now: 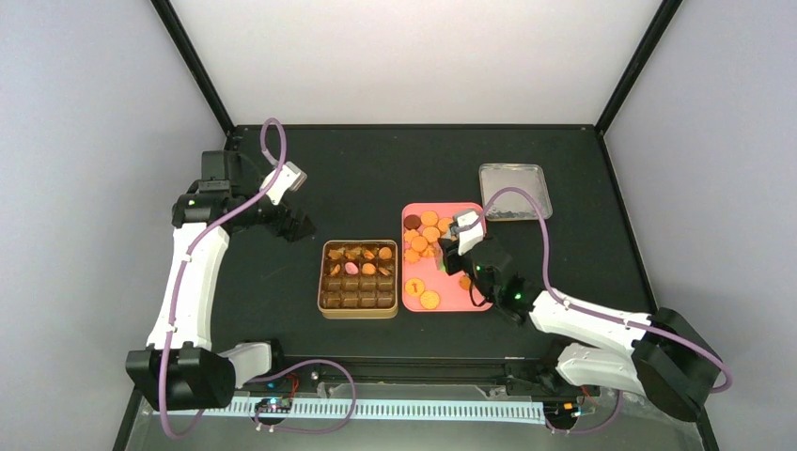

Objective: Pack the cookies
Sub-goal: Pick up the fake cookies from the plate, then place the fake cookies in the empty pocket of the box.

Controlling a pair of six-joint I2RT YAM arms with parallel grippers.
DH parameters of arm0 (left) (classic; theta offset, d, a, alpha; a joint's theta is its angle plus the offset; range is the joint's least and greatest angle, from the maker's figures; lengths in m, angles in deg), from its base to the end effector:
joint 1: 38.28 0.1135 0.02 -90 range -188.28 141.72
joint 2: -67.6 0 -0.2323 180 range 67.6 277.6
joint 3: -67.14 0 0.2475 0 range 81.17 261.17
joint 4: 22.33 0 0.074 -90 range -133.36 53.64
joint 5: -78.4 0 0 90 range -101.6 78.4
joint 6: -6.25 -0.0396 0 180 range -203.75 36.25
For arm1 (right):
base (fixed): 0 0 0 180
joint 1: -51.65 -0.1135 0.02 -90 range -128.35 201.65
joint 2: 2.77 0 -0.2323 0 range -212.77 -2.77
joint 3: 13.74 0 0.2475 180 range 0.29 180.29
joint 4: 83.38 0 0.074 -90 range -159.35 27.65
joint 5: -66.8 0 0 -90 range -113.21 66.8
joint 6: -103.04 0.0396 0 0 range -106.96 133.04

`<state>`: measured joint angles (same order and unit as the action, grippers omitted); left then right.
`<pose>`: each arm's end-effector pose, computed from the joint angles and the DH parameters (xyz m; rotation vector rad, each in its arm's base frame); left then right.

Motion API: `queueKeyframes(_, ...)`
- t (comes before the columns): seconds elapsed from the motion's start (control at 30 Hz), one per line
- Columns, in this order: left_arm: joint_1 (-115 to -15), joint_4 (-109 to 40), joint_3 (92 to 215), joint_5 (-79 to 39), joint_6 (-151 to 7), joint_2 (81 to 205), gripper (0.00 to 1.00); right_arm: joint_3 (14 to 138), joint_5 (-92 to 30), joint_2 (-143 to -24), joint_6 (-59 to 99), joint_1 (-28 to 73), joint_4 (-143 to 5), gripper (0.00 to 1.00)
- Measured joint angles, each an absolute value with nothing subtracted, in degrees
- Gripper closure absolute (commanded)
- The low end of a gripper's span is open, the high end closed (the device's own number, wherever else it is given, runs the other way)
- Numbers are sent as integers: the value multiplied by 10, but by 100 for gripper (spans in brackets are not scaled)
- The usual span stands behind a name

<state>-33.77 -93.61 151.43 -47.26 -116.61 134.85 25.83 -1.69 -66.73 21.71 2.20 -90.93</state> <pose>0.2300 -0.0050 0.3141 0.8030 2.1944 -0.4680 0.1732 0.1802 0.1879 -0.3981 1.8157 0.3579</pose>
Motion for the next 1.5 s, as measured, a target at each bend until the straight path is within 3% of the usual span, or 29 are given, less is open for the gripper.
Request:
queueKeyframes(0.13, -338, -937, 1516, -473, -1166, 1343, 1, 258, -16, -672, 211, 18, -916, 80)
queueKeyframes(0.3, -338, -938, 1519, -473, -1166, 1341, 1, 258, -15, -672, 208, 10, -924, 88)
queueKeyframes(0.53, -338, -938, 1521, -472, -1167, 1340, 1, 280, -5, -670, 193, -17, -893, 90)
queueKeyframes(0.9, -338, -941, 1522, -466, -1166, 1343, 1, 417, 25, -653, 146, -144, -864, 90)
queueKeyframes(1.17, -333, -947, 1524, -448, -1166, 1357, 1, 522, 12, -793, 131, -222, -874, 90)
queueKeyframes(1.5, -321, -949, 1524, -433, -1166, 1358, 2, 641, -39, -948, 129, -237, -879, 88)
